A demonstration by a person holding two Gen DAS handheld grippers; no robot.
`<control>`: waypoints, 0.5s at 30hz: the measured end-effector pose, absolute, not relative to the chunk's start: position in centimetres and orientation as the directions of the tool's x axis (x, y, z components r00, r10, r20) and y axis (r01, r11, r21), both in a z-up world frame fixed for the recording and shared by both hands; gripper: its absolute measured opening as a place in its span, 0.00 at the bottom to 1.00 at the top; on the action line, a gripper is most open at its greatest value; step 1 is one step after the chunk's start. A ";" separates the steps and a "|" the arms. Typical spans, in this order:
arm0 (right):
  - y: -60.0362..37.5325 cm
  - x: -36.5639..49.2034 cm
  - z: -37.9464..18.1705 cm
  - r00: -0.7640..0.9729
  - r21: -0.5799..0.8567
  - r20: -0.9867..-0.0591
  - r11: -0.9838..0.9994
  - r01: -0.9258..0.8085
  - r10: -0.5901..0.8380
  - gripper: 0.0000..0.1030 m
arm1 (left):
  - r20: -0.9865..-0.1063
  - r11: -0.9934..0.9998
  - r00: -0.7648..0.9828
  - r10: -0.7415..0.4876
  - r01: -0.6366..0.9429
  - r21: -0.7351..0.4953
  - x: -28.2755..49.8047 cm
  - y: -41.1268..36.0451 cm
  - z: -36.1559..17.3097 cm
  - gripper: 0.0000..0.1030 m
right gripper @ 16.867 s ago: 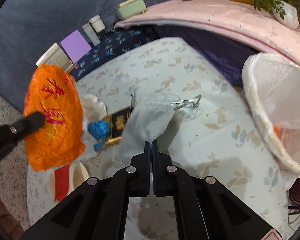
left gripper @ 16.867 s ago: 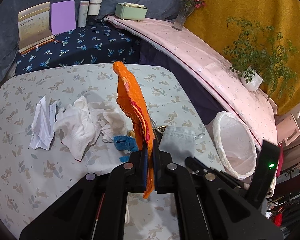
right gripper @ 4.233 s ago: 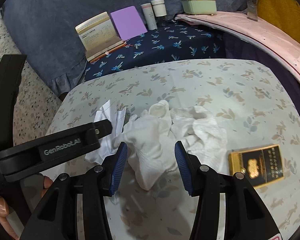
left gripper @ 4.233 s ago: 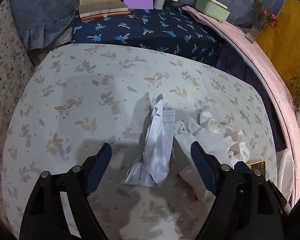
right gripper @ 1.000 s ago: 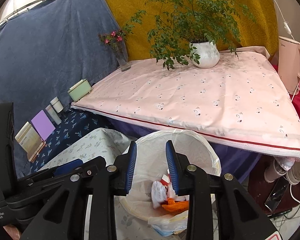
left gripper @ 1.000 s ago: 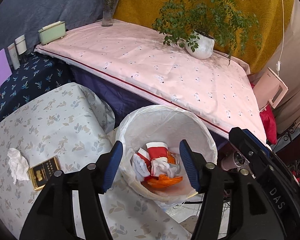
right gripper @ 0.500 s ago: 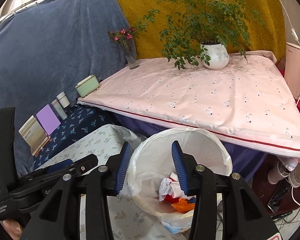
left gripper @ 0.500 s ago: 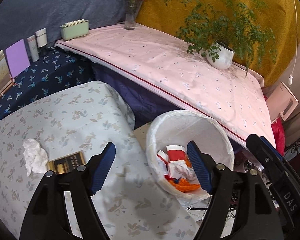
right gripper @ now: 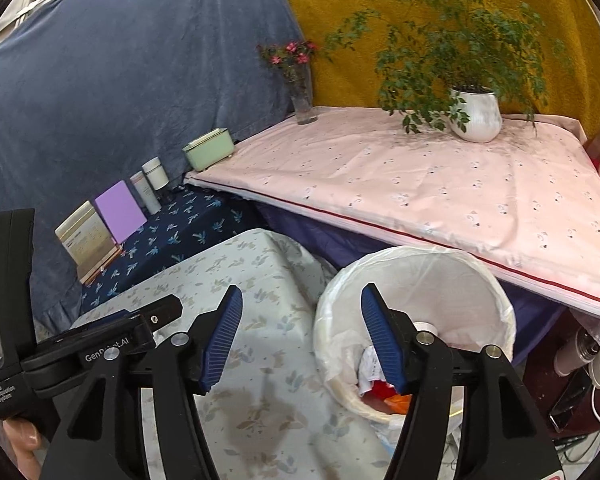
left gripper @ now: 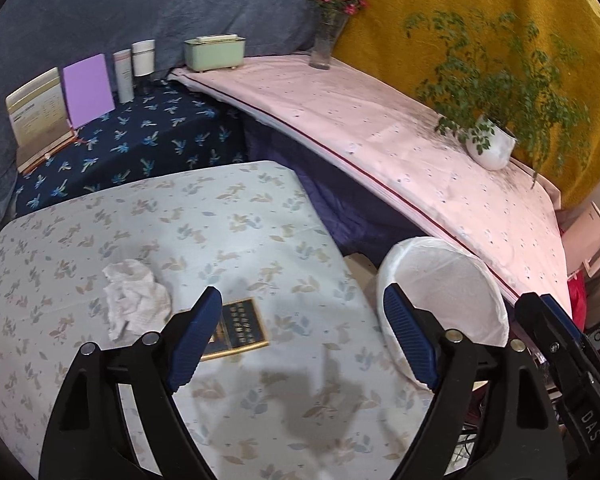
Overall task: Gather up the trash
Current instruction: 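Move both open tools back over the table toward the tissue and card box, then grasp the crumpled white tissue with the left gripper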
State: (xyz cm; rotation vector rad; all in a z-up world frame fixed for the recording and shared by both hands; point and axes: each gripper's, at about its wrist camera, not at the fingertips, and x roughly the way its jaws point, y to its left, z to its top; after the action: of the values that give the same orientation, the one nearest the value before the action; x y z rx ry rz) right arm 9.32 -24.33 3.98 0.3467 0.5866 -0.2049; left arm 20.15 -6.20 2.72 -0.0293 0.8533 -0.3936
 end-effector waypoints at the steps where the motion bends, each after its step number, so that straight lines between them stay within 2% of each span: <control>1: -23.7 9.6 3.9 0.814 0.259 -0.575 0.925 0.277 -0.083 0.62 | -0.728 0.931 0.594 -0.343 0.315 -0.182 20.3 -5.6 2.7 0.78; 5: -21.8 10.8 3.6 0.805 0.244 -0.590 0.939 0.244 -0.056 0.65 | -0.731 0.945 0.606 -0.315 0.273 -0.181 21.0 -3.2 2.3 0.83; 6: -21.2 11.1 3.4 0.803 0.239 -0.594 0.942 0.236 -0.050 0.66 | -0.732 0.948 0.607 -0.308 0.263 -0.180 21.2 -2.5 2.1 0.87; 15: -16.2 14.0 0.7 0.758 0.206 -0.652 0.965 0.160 0.013 0.74 | -0.777 0.973 0.585 -0.233 0.144 -0.183 23.3 3.7 -0.4 0.88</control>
State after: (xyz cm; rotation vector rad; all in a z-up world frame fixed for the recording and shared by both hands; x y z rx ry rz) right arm 14.01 -16.21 0.68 0.2569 0.7080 -0.0813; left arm 23.29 3.75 -0.44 -0.1040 0.9202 -0.2202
